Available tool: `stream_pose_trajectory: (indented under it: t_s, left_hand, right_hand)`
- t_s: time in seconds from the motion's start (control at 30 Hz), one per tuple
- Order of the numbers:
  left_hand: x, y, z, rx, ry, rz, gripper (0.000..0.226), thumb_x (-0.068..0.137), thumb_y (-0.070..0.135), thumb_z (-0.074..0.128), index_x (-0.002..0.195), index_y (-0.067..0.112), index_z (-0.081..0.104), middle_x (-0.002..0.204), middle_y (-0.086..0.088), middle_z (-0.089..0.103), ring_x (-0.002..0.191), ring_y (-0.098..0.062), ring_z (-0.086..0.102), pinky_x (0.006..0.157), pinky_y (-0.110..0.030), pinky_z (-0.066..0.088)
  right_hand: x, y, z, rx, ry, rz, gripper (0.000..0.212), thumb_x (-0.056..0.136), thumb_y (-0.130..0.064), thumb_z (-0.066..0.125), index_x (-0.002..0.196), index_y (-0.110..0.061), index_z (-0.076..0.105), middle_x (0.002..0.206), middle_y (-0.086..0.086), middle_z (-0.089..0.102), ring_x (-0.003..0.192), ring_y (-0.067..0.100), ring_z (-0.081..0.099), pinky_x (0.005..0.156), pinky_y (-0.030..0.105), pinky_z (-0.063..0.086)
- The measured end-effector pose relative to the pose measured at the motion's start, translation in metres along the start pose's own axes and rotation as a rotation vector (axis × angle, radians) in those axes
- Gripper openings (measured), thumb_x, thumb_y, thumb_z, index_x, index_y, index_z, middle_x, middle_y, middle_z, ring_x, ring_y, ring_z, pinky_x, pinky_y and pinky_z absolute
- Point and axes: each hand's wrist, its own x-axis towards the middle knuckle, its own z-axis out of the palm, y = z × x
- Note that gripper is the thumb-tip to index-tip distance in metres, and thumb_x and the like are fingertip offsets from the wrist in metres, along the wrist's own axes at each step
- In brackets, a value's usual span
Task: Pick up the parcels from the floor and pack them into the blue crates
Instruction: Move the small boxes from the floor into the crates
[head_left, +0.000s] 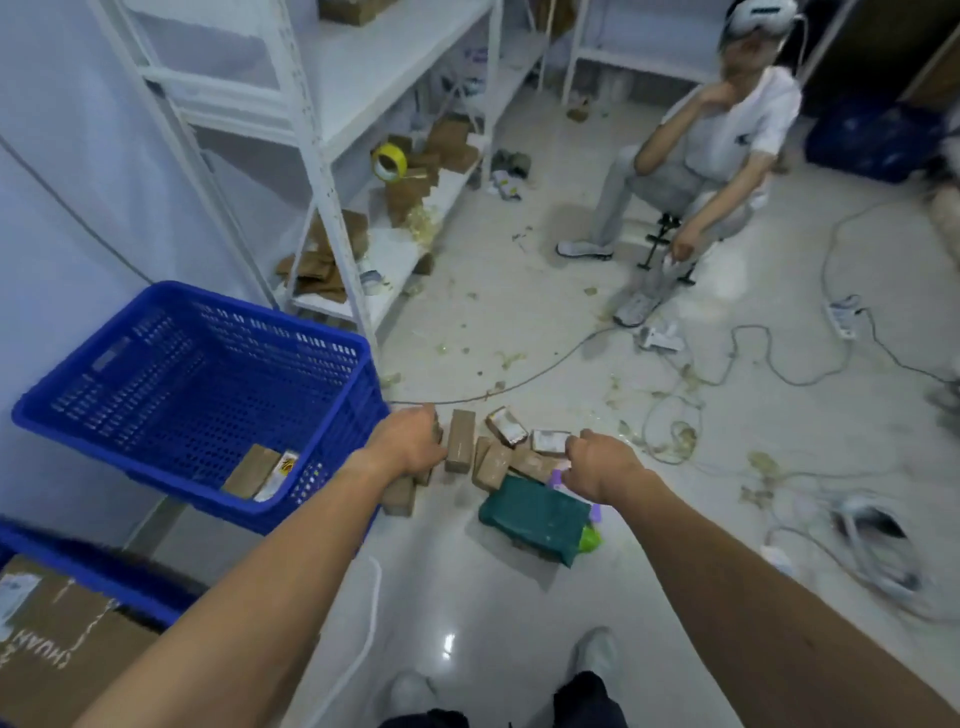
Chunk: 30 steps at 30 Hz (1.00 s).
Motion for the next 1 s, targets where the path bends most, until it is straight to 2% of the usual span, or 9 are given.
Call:
stream_pose_trajectory:
  t_s: [0.13, 0.23, 0.3, 0.4, 0.47, 0.53, 0.73, 0.87, 1.0]
  left_hand:
    - [0.021, 0.067, 0.026, 0.089, -0.061, 0.069, 0.045, 0.087, 0.037, 0.058, 0.124, 0.011, 0.053, 0.114, -0.011, 0.066, 0.102, -0.030, 0.062, 0.083, -0.036, 0.051]
    - [0.034, 0.118, 0.049, 0.096, -0.092, 0.074, 0.048, 0.088, 0.040, 0.061, 0.125, 0.012, 0.051, 0.117, -0.012, 0.063, 0.102, -0.030, 0.060, 0.081, -0.035, 0.050]
    - [0.039, 0.151, 0.064, 0.131, -0.124, 0.070, 0.040, 0.086, 0.040, 0.061, 0.116, 0.014, 0.056, 0.115, -0.010, 0.062, 0.099, -0.029, 0.059, 0.073, -0.033, 0.045]
    - [0.050, 0.194, 0.088, 0.143, -0.160, 0.061, 0.029, 0.083, 0.040, 0.059, 0.101, 0.018, 0.058, 0.109, -0.009, 0.066, 0.088, -0.025, 0.058, 0.068, -0.031, 0.041]
    - [0.059, 0.214, 0.101, 0.122, -0.169, 0.046, 0.034, 0.083, 0.038, 0.060, 0.109, 0.017, 0.058, 0.108, -0.008, 0.067, 0.085, -0.023, 0.057, 0.069, -0.032, 0.044]
    - [0.061, 0.229, 0.110, 0.113, -0.175, 0.030, 0.041, 0.085, 0.037, 0.061, 0.118, 0.015, 0.056, 0.111, -0.009, 0.066, 0.091, -0.025, 0.060, 0.076, -0.035, 0.051]
    - [0.068, 0.238, 0.130, 0.033, -0.195, -0.080, 0.052, 0.087, 0.038, 0.064, 0.129, 0.012, 0.050, 0.118, -0.011, 0.065, 0.104, -0.028, 0.062, 0.086, -0.038, 0.053]
    - [0.081, 0.227, 0.135, -0.047, -0.174, -0.149, 0.056, 0.087, 0.041, 0.063, 0.133, 0.012, 0.049, 0.122, -0.011, 0.063, 0.108, -0.028, 0.061, 0.090, -0.039, 0.051]
    - [0.101, 0.204, 0.146, -0.155, -0.192, -0.232, 0.055, 0.090, 0.036, 0.060, 0.136, 0.010, 0.047, 0.124, -0.013, 0.060, 0.112, -0.030, 0.058, 0.090, -0.037, 0.049]
  right_hand:
    - [-0.024, 0.077, 0.028, 0.049, -0.017, 0.089, 0.039, 0.094, -0.030, 0.048, 0.127, -0.010, 0.052, 0.125, 0.010, 0.053, 0.115, 0.028, 0.054, 0.089, 0.032, 0.044]
    - [-0.037, 0.132, 0.044, 0.095, -0.020, 0.118, 0.040, 0.095, -0.034, 0.048, 0.127, -0.009, 0.051, 0.125, 0.010, 0.052, 0.115, 0.028, 0.054, 0.090, 0.031, 0.043]
    - [-0.046, 0.168, 0.057, 0.129, -0.038, 0.125, 0.043, 0.095, -0.037, 0.049, 0.127, -0.009, 0.051, 0.125, 0.011, 0.052, 0.115, 0.029, 0.055, 0.090, 0.031, 0.043]
    - [-0.050, 0.218, 0.077, 0.128, -0.062, 0.126, 0.038, 0.095, -0.032, 0.048, 0.124, -0.008, 0.052, 0.123, 0.011, 0.053, 0.112, 0.029, 0.056, 0.086, 0.031, 0.043]
    - [-0.047, 0.245, 0.083, 0.115, -0.078, 0.116, 0.034, 0.094, -0.026, 0.047, 0.121, -0.006, 0.053, 0.121, 0.012, 0.054, 0.109, 0.029, 0.056, 0.082, 0.030, 0.042]
    - [-0.040, 0.265, 0.087, 0.097, -0.095, 0.099, 0.033, 0.094, -0.024, 0.047, 0.120, -0.005, 0.053, 0.120, 0.012, 0.054, 0.109, 0.029, 0.057, 0.082, 0.030, 0.042]
    - [0.001, 0.277, 0.080, 0.047, -0.113, -0.011, 0.034, 0.095, -0.027, 0.047, 0.121, -0.006, 0.053, 0.120, 0.011, 0.054, 0.111, 0.029, 0.056, 0.086, 0.032, 0.044]
    - [0.041, 0.256, 0.066, 0.012, -0.104, -0.119, 0.036, 0.095, -0.030, 0.048, 0.121, -0.006, 0.053, 0.117, 0.011, 0.054, 0.109, 0.029, 0.056, 0.084, 0.032, 0.044]
    - [0.086, 0.222, 0.059, -0.031, -0.134, -0.207, 0.035, 0.094, -0.030, 0.049, 0.122, -0.010, 0.052, 0.114, 0.008, 0.053, 0.107, 0.027, 0.057, 0.084, 0.033, 0.044]
